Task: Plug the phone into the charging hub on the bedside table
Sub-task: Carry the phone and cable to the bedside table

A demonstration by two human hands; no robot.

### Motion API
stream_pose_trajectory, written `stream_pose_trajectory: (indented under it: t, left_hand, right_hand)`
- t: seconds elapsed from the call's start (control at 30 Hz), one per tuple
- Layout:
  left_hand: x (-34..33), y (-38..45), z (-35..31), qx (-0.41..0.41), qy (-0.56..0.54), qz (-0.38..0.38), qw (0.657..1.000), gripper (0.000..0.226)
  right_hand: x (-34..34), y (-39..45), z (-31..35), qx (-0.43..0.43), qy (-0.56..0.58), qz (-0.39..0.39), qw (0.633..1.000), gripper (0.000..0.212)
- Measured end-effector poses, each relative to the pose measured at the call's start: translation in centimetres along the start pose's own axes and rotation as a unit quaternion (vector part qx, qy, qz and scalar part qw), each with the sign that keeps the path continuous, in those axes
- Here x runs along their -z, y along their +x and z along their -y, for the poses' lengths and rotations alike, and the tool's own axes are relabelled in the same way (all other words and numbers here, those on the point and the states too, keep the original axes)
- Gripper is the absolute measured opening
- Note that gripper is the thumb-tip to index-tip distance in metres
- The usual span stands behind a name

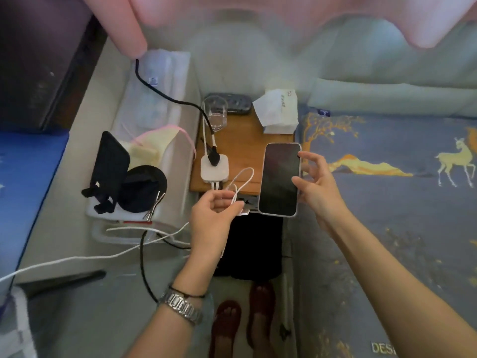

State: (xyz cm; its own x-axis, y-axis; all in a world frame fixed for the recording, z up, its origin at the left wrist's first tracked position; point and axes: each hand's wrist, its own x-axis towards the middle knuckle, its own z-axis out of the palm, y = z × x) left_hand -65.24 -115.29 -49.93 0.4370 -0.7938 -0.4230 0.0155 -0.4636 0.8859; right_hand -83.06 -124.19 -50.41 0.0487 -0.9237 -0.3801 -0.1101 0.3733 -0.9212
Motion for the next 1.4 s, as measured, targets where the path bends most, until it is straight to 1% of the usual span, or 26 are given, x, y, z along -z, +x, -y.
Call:
stream_pose_trajectory:
  t: [0.13,0.3,0.4,0.6,0.8,0.93,1.1,1.2,1.3,1.4]
  left_hand:
    - [-2.1,2.3,1.6,0.021,0.0,-0.023,1.0,0.02]
    - [-3.1,4.0,3.9,0.038,-0.029,-0.055,0.997,0.019]
    - [-3.4,4.6,5.1,0.053,-0.039,-0.065,0.996,0.018]
    - [-3.8,5.9,6.5,0.08,-0.048,-0.068,0.993,0.019]
    - [-4.4,6.2,6.2,0.082,-0.064,-0.067,0.992,0.018]
    - [-4.6,5.9,6.1,0.09,-0.076,-0.054,0.992,0.019]
    - [-4.6,6.0,6.3,0.096,-0.081,-0.049,0.991,0.018]
    - [-4.6,6.0,6.5,0.093,-0.083,-0.044,0.991,0.018]
    - [-4.7,6.0,6.6,0.092,-0.083,-0.043,0.991,0.019]
    - [-4.8,6.0,6.7,0.095,-0.086,-0.046,0.991,0.018]
  right_hand:
    - [0.1,4.5,-3.4,-0.013,-0.003,0.015,1.0,0.048]
    - [-0.3,9.8,-7.1,-0.032,-0.033,0.006,0.999,0.047]
    - [-0.7,12.1,-8.5,-0.047,-0.049,0.003,0.998,0.048]
    - [-1.3,15.3,-10.1,-0.044,-0.067,-0.003,0.997,0.048]
    - [-1.6,16.9,-11.1,-0.046,-0.08,-0.01,0.996,0.048]
    - [-1.2,17.4,-11.5,-0.053,-0.11,-0.009,0.993,0.047]
    - [-0.8,17.9,-11.4,-0.02,-0.161,-0.007,0.987,0.048]
    - [-0.5,18.1,-11.4,-0.011,-0.158,-0.008,0.987,0.047]
    - [-0.3,18.1,-11.5,-0.003,-0.17,-0.03,0.985,0.043]
    - [-0.2,18.2,-11.6,-0.017,-0.187,-0.049,0.981,0.039]
